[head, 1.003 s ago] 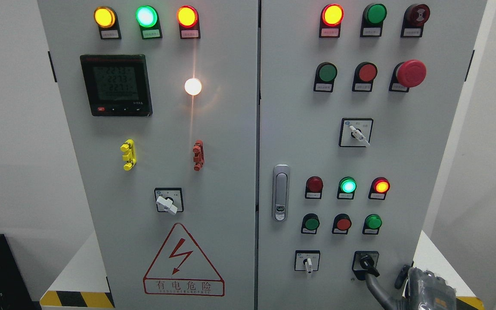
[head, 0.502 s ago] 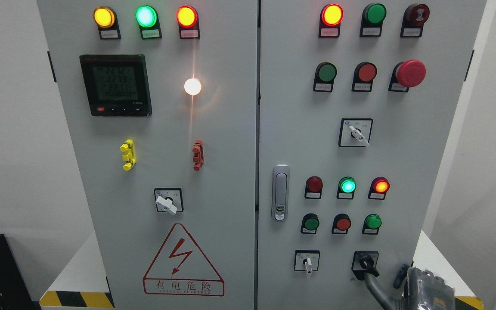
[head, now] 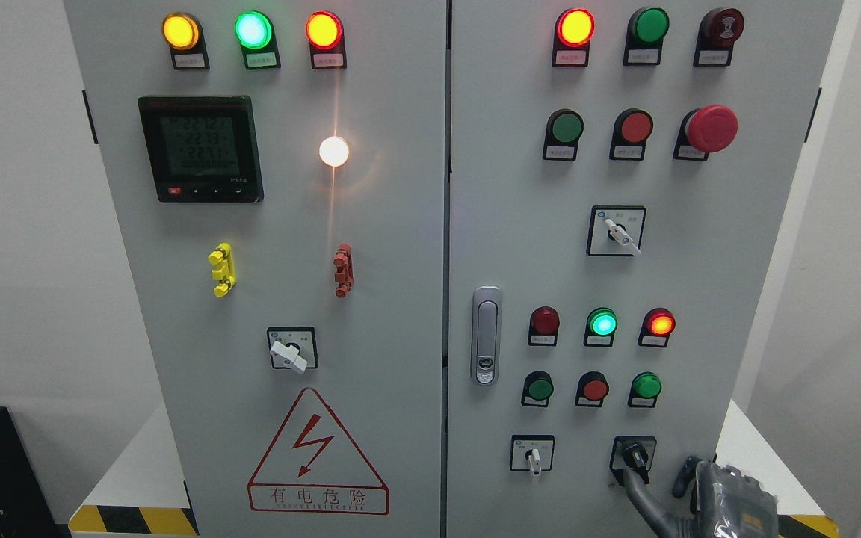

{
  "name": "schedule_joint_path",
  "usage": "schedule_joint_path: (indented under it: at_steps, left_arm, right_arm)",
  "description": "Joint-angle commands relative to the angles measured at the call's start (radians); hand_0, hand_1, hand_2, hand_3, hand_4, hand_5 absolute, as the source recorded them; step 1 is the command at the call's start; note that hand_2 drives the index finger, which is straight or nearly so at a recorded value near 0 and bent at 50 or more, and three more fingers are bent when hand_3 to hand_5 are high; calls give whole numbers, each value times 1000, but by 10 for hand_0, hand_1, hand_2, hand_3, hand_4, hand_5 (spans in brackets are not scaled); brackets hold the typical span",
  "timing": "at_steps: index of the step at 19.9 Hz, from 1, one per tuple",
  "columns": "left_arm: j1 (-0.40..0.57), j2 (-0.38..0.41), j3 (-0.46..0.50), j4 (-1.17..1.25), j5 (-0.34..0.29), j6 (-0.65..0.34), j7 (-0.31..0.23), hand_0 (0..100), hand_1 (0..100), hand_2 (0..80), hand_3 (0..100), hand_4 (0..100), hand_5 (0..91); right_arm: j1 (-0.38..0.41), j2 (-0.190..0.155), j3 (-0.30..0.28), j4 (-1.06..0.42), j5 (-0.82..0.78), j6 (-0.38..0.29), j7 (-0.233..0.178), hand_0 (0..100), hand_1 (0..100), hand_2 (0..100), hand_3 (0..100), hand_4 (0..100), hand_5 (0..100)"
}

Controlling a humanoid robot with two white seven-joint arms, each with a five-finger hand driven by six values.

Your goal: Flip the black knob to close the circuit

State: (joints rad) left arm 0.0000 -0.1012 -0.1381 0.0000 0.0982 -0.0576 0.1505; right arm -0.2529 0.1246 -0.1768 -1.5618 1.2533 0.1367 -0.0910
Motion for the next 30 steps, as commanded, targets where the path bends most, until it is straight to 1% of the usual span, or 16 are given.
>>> schedule_joint_path:
  at_steps: [1, 6, 10, 16, 18, 21, 22, 23, 25, 27, 29, 30]
  left_arm:
    - [23, 0, 0, -29, 0, 1, 0, 120, 556, 0, 0, 0, 0]
    - [23, 0, 0, -29, 0, 1, 0, 120, 556, 0, 0, 0, 0]
    - [21, 0, 0, -29, 0, 1, 0, 120, 556, 0, 0, 0, 0]
    - [23, 0, 0, -29, 0, 1, 0, 120, 556, 0, 0, 0, 0]
    - [23, 0, 0, -29, 0, 1, 0, 120, 556, 0, 0, 0, 0]
    - [23, 0, 0, -29, 0, 1, 0, 120, 556, 0, 0, 0, 0]
    - [23, 0, 0, -29, 0, 1, 0, 120, 556, 0, 0, 0, 0]
    - [21, 0, 0, -29, 0, 1, 0, 120, 556, 0, 0, 0, 0]
    - [21, 0, 0, -29, 0, 1, 0, 120, 556, 0, 0, 0, 0]
    - [21, 0, 0, -29, 0, 1, 0, 120, 556, 0, 0, 0, 0]
    - [23, 0, 0, -29, 0, 1, 0, 120, 556, 0, 0, 0, 0]
    - [23, 0, 0, -29, 0, 1, 0, 120, 556, 0, 0, 0, 0]
  right_arm:
    - [4, 3, 65, -1, 3, 0, 0, 0, 40, 688, 943, 892, 1000]
    - [30, 3, 95, -26, 5, 0, -1, 0, 39, 689, 943, 890, 1000]
    - [50, 4, 99, -59, 5, -2, -1, 0, 38, 688, 943, 891, 1000]
    - [115, 7, 117, -142, 1, -3, 5, 0, 39, 676, 941, 888, 1000]
    - [126, 9, 118, -158, 0, -14, 2, 0, 37, 667, 930, 877, 994]
    - [144, 9, 120, -176, -24, -51, 0, 0, 31, 616, 890, 819, 898]
    - [152, 9, 126, -184, -61, -66, 0, 0, 29, 592, 865, 790, 841]
    - [159, 9, 128, -188, -99, -83, -6, 0, 29, 572, 845, 776, 811]
    - [176, 9, 129, -207, -124, -112, -16, 0, 34, 539, 827, 749, 780]
    - [194, 7, 128, -224, -135, -117, -41, 0, 43, 501, 794, 735, 753]
    - [217, 7, 129, -248, -195, -118, -44, 0, 51, 457, 748, 709, 725]
    - [233, 7, 129, -263, -231, -118, -44, 0, 53, 436, 718, 678, 704]
